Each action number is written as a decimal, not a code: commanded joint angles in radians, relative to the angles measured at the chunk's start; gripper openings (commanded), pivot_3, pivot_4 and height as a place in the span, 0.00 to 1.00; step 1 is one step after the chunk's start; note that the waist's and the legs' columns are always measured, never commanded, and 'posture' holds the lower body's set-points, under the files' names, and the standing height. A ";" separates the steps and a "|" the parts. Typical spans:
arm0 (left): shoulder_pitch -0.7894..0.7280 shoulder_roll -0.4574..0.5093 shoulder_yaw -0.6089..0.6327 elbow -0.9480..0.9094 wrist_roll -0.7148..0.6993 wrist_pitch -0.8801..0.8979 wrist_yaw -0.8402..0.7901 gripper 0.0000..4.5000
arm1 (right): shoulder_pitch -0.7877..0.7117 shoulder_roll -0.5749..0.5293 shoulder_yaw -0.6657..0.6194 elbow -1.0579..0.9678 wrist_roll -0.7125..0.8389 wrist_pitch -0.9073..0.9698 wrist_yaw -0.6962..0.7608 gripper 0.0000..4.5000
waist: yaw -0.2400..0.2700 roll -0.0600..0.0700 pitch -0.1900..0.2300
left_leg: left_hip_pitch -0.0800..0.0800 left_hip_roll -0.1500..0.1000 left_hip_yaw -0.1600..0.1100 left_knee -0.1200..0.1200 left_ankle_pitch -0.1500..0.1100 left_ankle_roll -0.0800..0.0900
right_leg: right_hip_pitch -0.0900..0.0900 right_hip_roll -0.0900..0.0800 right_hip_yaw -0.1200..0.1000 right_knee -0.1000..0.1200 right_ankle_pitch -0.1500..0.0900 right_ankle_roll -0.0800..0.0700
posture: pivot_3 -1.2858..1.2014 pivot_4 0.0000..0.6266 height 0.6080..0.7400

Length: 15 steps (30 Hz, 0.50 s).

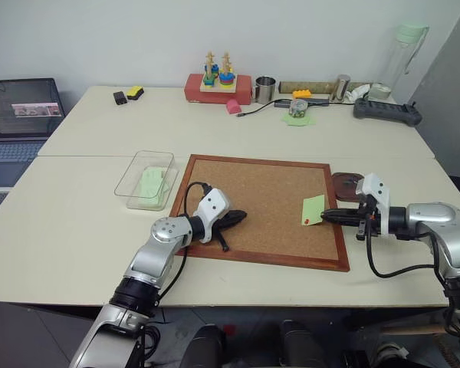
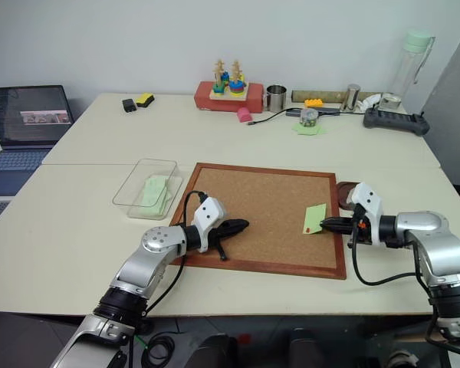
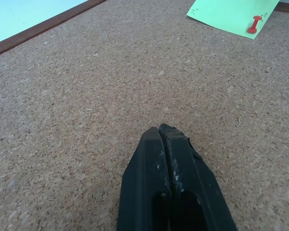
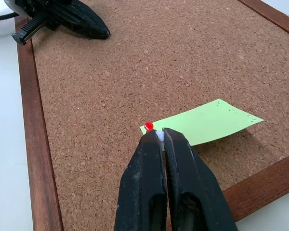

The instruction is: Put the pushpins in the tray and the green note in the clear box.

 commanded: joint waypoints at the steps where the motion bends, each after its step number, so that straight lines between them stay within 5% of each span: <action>1: 0.028 0.012 -0.036 0.049 0.043 0.024 -0.008 0.00 | -0.026 -0.014 -0.066 -0.027 0.048 0.028 -0.012 0.01 | 0.000 0.000 0.000 | 0.000 0.000 0.000 0.000 0.000 0.000 | 0.000 0.000 0.000 0.000 0.000 0.000 | 0.52 0.24 1.00; 8: 0.030 0.013 -0.038 0.048 0.044 0.024 -0.008 0.00 | -0.086 0.002 -0.117 0.021 0.059 0.049 -0.081 0.01 | 0.000 0.000 0.000 | 0.000 0.000 0.000 0.000 0.000 0.000 | 0.000 0.000 0.000 0.000 0.000 0.000 | 0.52 0.24 1.00; 15: 0.031 0.009 -0.041 0.046 0.043 0.023 -0.006 0.00 | -0.165 0.035 -0.099 0.186 -0.088 -0.039 -0.286 0.01 | 0.000 0.000 0.000 | 0.000 0.000 0.000 -0.001 0.000 0.000 | 0.000 0.000 0.000 0.000 0.000 -0.001 | 0.52 0.24 1.00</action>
